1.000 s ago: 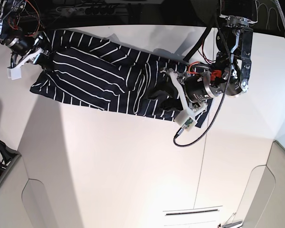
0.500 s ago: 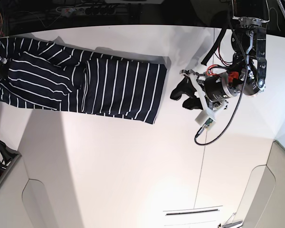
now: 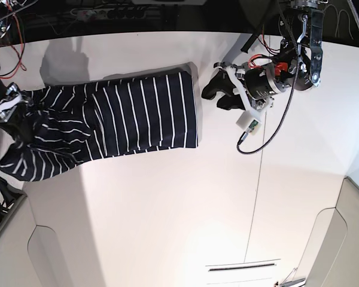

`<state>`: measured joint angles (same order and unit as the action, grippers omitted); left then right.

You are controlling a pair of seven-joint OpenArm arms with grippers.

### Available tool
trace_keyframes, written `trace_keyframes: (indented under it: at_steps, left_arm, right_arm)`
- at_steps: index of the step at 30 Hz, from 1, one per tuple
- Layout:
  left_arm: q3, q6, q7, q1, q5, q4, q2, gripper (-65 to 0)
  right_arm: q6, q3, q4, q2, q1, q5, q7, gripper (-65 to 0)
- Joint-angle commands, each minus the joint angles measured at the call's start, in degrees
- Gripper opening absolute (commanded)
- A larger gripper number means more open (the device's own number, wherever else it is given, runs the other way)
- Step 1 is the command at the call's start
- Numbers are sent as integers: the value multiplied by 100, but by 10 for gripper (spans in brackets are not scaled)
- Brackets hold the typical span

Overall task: Fold the T-shirt properly
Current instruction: 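Fold the strip in half with both grippers, stacking the ends, then press and square the folded bundle with both grippers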

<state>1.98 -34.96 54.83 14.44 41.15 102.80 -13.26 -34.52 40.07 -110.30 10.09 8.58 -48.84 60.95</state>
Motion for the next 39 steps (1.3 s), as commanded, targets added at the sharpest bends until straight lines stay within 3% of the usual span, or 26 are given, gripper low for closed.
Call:
trace_keyframes:
  at_steps: [1, 9, 16, 17, 20, 22, 25, 30, 32, 36, 38, 39]
  left_arm:
    - [20, -22, -105, -61, 122, 105, 33, -294]
    - [20, -22, -105, -63, 98, 105, 114, -294]
    - [103, -22, -103, -94, 107, 107, 68, -294]
    - [179, -22, -103, -94, 114, 107, 68, -294]
    - [557, -24, -76, -94, 157, 107, 68, -294]
    - [876, -103, -39, -94, 219, 107, 68, -294]
    - [1370, -286, 164, -94, 557, 107, 68, -294]
    - [1967, -504, 599, -92, 1436, 129, 66, -296]
    - [2028, -504, 793, -90, 1812, 179, 66, -350]
    - [2011, -504, 1008, 4, 2400, 577, 72, -611]
    - [1989, -504, 1016, 175, 2653, 984, 74, -637]
    - [1932, -504, 1019, 264, 2680, 1222, 72, -637]
  right_arm:
    - [-17, -186, -249, -87, -61, -98, -138, -650]
    - [63, -2321, -387, -1012, -61, 1117, -553, -650]
    - [181, -3945, 442, -1154, -92, 1897, -1211, -650]
    - [181, -4135, 525, -1154, -96, 2020, -1211, -630]
    - [188, -4546, 636, -1152, -94, 2280, -1211, -352]
    - [173, -4741, 623, -1152, -103, 2247, -1211, -234]
    - [120, -5040, 566, -1152, -214, 1971, -1209, -211]
    - [131, -5327, 308, -1152, -529, 2118, -1143, -211]
    - [199, -5254, 201, -1152, -691, 2306, -1145, -211]
    - [297, -4841, 188, -1152, -1027, 2413, -1147, -216]
    - [350, -4509, 188, -1150, -1152, 2498, -1161, -259]
    - [352, -4315, 197, -1150, -1209, 2551, -1163, -319]
